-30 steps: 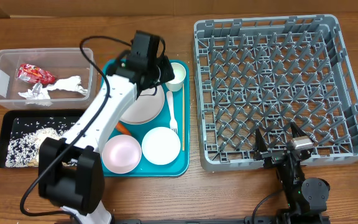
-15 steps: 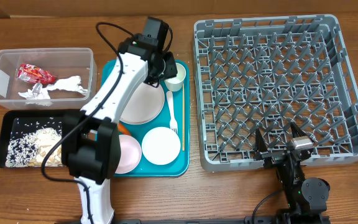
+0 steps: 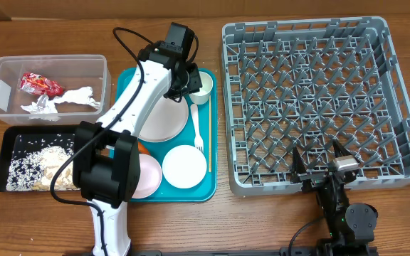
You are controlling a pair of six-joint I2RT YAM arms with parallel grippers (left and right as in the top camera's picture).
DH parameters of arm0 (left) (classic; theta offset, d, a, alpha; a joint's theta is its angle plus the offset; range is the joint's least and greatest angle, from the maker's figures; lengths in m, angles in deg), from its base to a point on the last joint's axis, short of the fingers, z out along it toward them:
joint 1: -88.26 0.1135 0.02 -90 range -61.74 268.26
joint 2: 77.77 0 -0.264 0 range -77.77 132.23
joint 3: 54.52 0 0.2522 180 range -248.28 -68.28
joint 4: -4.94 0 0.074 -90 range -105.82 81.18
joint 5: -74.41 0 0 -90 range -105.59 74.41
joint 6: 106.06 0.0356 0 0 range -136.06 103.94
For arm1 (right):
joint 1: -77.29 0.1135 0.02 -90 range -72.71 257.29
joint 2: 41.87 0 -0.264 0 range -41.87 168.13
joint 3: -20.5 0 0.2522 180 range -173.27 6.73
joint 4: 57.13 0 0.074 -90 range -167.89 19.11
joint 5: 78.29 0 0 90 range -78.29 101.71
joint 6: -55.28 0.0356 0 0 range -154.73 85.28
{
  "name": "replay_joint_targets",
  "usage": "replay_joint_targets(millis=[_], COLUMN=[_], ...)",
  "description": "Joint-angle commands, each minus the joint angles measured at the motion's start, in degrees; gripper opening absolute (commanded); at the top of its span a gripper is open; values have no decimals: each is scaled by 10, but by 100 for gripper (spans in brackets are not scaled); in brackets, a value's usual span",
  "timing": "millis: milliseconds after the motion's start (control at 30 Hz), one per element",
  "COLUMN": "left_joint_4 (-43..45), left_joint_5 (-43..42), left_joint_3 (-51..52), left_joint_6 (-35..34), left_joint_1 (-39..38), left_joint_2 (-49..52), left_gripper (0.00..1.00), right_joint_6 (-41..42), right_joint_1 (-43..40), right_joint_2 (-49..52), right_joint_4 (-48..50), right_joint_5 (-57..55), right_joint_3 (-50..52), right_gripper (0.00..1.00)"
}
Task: Sort waste into correct bins and load items into the dishwasher rack
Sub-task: 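Lower the left gripper and grasp the white paper cup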
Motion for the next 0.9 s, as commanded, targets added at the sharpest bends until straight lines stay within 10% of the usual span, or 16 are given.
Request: replay_joint_targets(millis=[0,867], left_joint_4=[-1,-3], left_joint_5=[26,21], left_joint_3=[-12,1], left_joint_6=[11,4], left_joint_1=[1,-3], left_joint_2=[6,8], left_gripper=[34,30], right_joint_6=[2,2], right_joint_1=[-2,-2], right_joint_2=[-4,-4], right_joint_4=[2,2], right_joint_5=[3,3], right_joint_3=[6,6], right_gripper=[100,100])
